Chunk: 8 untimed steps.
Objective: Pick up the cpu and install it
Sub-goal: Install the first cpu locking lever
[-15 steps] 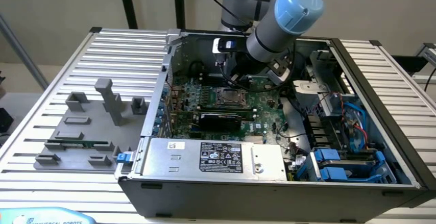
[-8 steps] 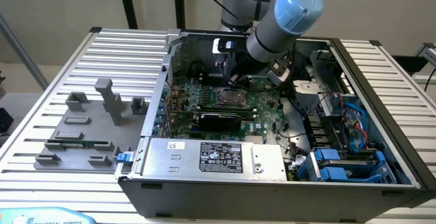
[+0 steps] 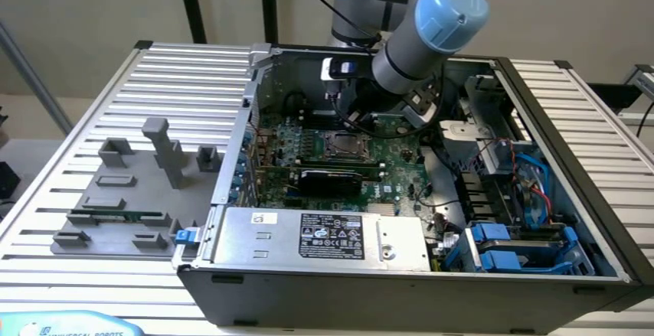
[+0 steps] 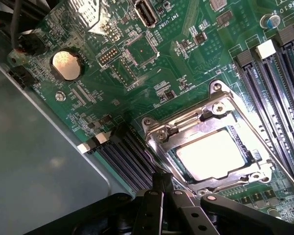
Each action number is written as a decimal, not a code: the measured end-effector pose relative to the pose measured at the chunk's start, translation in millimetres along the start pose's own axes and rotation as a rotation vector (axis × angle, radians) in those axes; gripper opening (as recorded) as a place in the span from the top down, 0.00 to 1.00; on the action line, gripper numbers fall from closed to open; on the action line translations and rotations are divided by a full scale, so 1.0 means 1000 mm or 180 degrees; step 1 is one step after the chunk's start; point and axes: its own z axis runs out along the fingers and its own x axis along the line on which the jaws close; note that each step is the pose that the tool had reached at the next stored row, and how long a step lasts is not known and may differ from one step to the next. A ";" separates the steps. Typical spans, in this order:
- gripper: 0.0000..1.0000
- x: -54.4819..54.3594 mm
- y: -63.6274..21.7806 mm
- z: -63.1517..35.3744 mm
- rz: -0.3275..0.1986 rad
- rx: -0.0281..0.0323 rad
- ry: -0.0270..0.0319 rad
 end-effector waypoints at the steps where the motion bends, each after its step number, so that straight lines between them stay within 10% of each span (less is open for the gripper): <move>1: 0.89 0.000 0.0003 -0.0001 0.0001 0.0002 -0.0001; 8: 0.89 0.001 0.0030 -0.0007 0.0005 0.0011 -0.0007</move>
